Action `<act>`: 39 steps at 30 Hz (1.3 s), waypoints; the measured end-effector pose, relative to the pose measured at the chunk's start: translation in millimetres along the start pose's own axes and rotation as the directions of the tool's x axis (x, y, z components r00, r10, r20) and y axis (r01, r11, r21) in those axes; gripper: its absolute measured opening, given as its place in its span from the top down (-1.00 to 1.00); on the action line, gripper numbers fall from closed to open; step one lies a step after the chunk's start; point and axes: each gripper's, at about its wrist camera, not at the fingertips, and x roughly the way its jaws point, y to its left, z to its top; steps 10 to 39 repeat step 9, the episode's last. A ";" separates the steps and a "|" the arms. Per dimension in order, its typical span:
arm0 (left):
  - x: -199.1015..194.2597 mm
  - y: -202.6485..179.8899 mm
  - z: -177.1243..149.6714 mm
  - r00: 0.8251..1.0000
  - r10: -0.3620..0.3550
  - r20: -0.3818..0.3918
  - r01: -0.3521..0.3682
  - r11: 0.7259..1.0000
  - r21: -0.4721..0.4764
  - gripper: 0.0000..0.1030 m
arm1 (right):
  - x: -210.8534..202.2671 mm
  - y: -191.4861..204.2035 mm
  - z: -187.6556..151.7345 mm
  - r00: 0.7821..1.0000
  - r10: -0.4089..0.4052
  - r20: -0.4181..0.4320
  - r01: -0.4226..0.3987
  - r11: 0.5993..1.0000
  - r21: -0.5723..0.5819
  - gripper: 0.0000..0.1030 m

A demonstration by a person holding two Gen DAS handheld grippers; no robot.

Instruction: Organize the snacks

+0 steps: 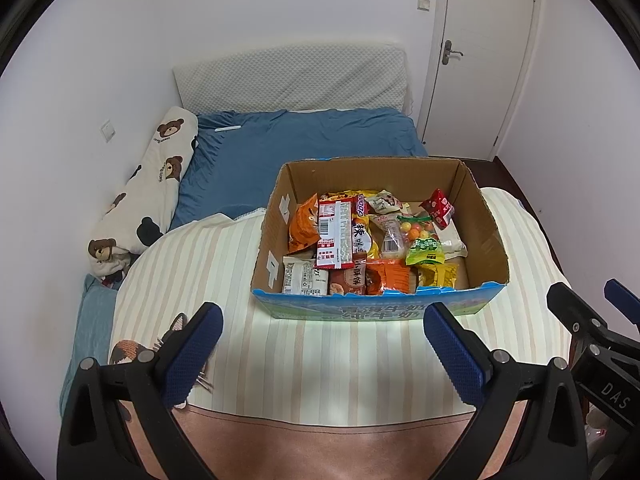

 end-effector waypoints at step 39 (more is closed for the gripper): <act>-3.3 -0.8 -1.4 1.000 -0.005 0.006 0.005 1.000 0.005 -1.00 | -1.0 -1.5 -0.9 1.000 -0.004 0.001 0.004 1.000 -0.002 -0.99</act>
